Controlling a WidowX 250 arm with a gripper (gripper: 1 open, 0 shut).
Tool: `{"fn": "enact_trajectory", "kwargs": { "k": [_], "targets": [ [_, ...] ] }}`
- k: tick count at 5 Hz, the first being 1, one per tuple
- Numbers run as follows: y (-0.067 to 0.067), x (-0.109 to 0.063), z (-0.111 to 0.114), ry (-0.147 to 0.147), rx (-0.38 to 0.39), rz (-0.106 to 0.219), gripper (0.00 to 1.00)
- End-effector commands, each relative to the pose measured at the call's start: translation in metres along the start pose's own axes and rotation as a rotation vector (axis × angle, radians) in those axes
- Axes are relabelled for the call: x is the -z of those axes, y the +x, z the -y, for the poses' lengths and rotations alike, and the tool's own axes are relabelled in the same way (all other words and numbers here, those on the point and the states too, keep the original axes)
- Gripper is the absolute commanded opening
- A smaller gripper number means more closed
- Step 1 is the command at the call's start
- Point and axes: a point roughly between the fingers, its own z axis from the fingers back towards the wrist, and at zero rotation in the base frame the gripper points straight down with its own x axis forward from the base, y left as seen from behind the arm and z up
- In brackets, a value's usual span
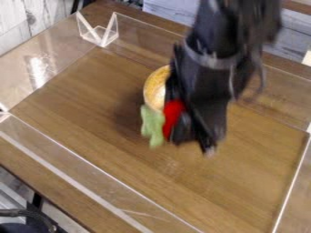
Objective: Move the red object to the left side of the table
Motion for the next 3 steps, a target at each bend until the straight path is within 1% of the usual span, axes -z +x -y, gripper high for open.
{"fn": "enact_trajectory", "kwargs": {
  "k": [1,2,3],
  "targets": [
    [0.017,-0.022,-0.004,0.021,0.026,0.088,0.0],
    [0.035,-0.036,-0.007,0.018,0.026,0.127,0.0],
    [0.048,-0.05,-0.004,-0.003,0.018,0.176,0.0]
  ]
}}
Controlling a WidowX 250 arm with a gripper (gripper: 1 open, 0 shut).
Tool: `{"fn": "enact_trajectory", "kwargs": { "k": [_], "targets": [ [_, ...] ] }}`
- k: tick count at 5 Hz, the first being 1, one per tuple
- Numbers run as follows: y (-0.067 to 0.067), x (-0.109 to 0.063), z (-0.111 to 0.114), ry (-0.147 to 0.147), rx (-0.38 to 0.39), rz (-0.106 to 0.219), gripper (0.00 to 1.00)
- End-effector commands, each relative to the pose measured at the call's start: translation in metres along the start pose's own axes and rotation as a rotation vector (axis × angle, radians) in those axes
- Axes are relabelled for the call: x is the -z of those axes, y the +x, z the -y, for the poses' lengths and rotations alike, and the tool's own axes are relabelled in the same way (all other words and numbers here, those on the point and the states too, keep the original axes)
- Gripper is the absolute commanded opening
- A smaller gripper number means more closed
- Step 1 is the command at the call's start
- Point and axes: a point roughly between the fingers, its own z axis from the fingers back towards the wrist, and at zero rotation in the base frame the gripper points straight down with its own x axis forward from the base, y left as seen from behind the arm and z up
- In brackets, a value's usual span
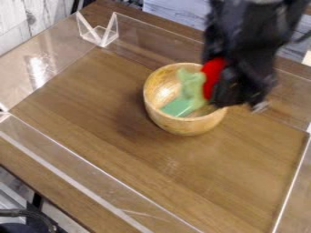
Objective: Move the red object to the left side of the table
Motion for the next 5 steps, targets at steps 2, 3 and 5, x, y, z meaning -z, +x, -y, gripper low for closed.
{"fn": "enact_trajectory", "kwargs": {
  "k": [2,3,5],
  "targets": [
    [0.034,-0.012,0.006,-0.041,-0.11,0.139,0.0],
    [0.04,-0.007,0.007,-0.078,-0.158,0.177,0.0],
    [0.045,0.003,0.001,-0.114,-0.271,0.222,0.0]
  ]
}}
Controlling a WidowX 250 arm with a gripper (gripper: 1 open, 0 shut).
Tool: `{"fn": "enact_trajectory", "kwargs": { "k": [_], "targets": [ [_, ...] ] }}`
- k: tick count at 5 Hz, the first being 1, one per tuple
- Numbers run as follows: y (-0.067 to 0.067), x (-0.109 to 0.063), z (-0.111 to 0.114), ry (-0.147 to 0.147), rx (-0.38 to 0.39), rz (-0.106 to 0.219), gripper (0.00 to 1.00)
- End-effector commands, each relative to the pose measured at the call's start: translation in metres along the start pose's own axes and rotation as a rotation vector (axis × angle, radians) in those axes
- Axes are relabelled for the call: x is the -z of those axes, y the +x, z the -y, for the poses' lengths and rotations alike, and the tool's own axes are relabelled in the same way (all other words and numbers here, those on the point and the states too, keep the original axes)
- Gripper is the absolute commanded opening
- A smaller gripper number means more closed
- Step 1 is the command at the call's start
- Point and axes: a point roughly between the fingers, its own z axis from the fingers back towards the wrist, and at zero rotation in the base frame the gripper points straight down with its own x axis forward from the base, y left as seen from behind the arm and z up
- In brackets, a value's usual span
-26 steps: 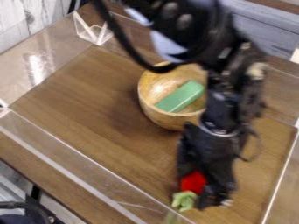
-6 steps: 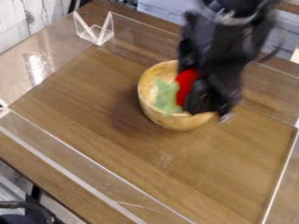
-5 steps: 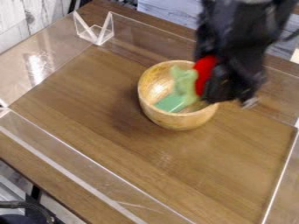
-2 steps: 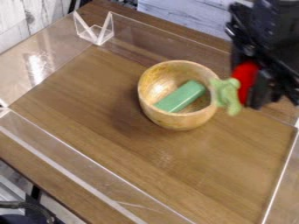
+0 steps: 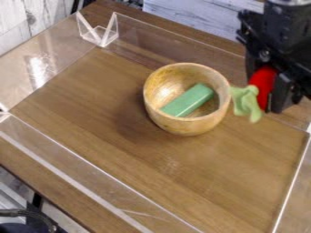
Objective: Move the red object to the left side of the table
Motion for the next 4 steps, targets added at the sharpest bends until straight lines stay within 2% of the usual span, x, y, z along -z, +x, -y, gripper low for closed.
{"fn": "enact_trajectory", "kwargs": {
  "k": [1,3,4],
  "targets": [
    [0.006,0.001,0.002,-0.017,-0.061,0.053,0.0],
    [-0.003,0.009,-0.008,-0.032,-0.165,0.084,0.0],
    [-0.005,0.0,-0.018,-0.027,-0.205,0.09,0.0]
  ]
}}
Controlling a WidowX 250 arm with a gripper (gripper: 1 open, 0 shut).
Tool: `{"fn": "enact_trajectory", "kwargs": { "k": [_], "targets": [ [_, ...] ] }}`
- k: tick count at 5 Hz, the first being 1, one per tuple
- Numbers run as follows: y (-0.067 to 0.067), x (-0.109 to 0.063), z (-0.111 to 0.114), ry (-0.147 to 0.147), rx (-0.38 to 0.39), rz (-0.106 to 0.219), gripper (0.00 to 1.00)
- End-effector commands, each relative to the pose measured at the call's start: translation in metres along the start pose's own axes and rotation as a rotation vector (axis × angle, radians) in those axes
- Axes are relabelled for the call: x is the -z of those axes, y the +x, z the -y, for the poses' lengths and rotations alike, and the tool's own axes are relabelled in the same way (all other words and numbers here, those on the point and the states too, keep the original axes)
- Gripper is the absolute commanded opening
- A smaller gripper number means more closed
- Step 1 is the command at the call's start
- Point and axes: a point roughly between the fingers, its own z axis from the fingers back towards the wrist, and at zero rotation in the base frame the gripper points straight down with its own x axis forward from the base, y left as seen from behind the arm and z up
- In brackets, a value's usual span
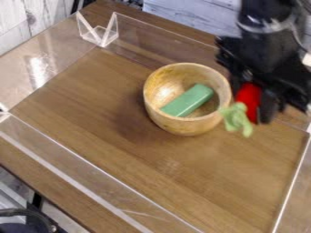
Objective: Move the red object to the left side of the table
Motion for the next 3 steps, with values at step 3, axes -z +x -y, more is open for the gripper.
{"fn": "enact_trajectory", "kwargs": {
  "k": [3],
  "targets": [
    [0.0,-0.053,-0.057,0.025,-0.123,0.055,0.0]
  ]
}}
